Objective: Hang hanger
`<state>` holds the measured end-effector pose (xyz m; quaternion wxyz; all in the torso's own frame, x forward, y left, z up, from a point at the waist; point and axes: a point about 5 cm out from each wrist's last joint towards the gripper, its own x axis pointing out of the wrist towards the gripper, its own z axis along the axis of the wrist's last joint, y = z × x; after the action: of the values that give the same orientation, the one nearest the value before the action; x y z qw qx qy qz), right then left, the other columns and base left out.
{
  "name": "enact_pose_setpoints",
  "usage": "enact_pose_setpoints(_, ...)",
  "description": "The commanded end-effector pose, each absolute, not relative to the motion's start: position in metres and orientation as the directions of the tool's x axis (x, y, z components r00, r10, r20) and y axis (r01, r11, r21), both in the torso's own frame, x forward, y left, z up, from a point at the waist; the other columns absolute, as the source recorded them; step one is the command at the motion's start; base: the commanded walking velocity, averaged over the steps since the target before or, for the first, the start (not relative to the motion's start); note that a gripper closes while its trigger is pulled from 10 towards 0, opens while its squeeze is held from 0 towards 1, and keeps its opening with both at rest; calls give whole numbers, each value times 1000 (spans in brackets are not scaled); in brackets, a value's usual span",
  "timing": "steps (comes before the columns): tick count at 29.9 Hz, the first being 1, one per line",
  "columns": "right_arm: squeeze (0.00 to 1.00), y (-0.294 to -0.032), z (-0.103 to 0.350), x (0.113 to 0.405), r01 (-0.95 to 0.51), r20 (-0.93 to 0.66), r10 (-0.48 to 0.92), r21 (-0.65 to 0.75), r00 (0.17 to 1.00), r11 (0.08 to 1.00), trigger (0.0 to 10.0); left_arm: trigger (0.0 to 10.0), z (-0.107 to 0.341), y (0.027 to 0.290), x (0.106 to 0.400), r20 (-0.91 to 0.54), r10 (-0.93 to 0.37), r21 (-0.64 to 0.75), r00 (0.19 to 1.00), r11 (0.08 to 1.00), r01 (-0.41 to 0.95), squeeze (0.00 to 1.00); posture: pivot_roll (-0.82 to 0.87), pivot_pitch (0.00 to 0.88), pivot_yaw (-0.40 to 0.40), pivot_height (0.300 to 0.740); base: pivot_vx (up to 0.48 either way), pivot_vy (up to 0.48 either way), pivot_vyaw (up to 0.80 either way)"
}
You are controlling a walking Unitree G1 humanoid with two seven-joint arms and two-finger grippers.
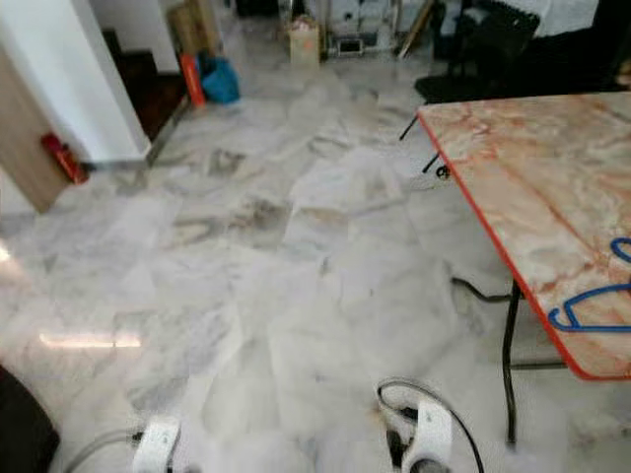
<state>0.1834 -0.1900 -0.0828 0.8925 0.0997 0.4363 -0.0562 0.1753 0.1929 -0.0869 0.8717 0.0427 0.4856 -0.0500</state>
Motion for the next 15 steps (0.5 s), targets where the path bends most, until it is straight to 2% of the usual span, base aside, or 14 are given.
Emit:
enact_pose_setpoints(1,0,-187,-85,181,199,-797,-10,139,604,970,10000,10000,-87,195,175,-855,-36,36,517,991,128,0,-20,0,33,740,-281,0,0)
enact_pose_setpoints(15,0,-186,-86,178,193,-801,-3,140,599,971,10000,10000,-90,198,168,-866,-26,45,499,991,129,0,-14,0,31,740,-283,0,0)
